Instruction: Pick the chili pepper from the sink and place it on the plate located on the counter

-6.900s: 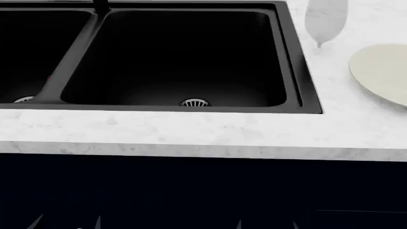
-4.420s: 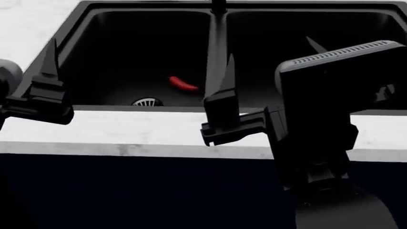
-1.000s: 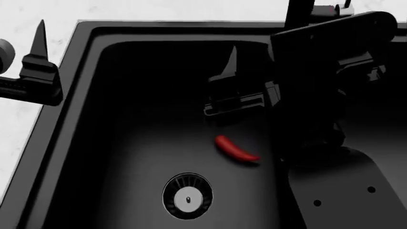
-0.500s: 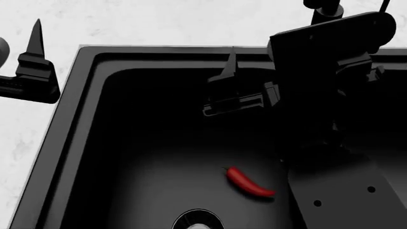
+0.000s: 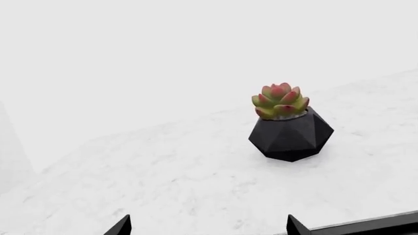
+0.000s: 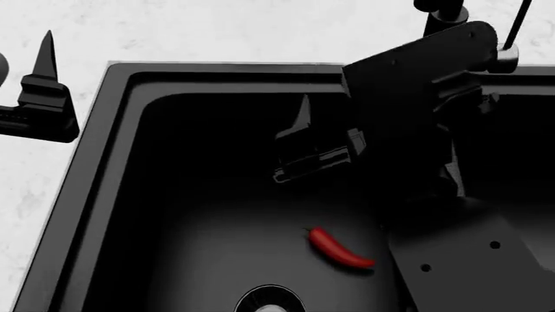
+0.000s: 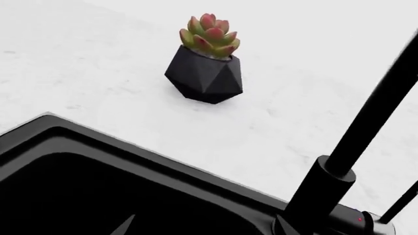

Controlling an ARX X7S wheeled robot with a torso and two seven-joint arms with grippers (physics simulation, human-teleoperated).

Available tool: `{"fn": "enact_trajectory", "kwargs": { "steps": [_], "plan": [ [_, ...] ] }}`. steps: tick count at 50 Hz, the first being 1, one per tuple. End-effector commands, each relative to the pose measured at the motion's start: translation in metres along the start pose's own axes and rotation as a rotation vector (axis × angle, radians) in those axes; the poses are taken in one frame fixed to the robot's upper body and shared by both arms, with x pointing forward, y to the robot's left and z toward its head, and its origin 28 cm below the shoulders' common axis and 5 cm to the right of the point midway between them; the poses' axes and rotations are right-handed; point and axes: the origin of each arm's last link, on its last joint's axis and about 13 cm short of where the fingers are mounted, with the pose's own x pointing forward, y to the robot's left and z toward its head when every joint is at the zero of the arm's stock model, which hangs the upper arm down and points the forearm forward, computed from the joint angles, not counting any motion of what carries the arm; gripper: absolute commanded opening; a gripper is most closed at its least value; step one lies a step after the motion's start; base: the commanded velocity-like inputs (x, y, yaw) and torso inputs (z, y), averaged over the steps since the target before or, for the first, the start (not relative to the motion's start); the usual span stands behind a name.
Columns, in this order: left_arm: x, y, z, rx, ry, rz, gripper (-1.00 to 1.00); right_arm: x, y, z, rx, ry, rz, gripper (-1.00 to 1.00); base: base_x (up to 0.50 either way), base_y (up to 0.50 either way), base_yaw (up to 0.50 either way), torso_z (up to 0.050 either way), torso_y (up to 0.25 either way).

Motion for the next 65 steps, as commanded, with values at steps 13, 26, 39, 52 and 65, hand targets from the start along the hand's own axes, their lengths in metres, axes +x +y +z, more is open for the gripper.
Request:
{"fn": "enact_trajectory", "kwargs": {
  "steps": [13, 26, 39, 52, 65],
  "plan": [
    [0.001, 0.001, -0.001, -0.01, 0.002, -0.004, 1.0, 0.003, -0.015, -0.002, -0.226, 0.263, 0.225, 1.0, 0.0, 0.0, 0.0, 0.0, 0.0],
    [0.002, 0.001, 0.001, -0.012, -0.001, -0.007, 1.0, 0.018, -0.02, -0.011, -0.311, 0.399, 0.297, 1.0, 0.0, 0.0, 0.0, 0.0, 0.0],
    [0.006, 0.0, -0.005, -0.005, 0.013, -0.006, 1.0, 0.047, -0.018, -0.032, -0.317, 0.469, 0.339, 1.0, 0.0, 0.0, 0.0, 0.0, 0.0],
    [0.011, -0.002, -0.013, -0.007, 0.027, -0.014, 1.0, 0.062, -0.013, -0.057, -0.318, 0.518, 0.375, 1.0, 0.0, 0.0, 0.0, 0.0, 0.0],
    [0.015, 0.0, -0.023, -0.003, 0.047, -0.003, 1.0, 0.08, -0.006, -0.083, -0.319, 0.562, 0.398, 1.0, 0.0, 0.0, 0.0, 0.0, 0.0]
  ]
}}
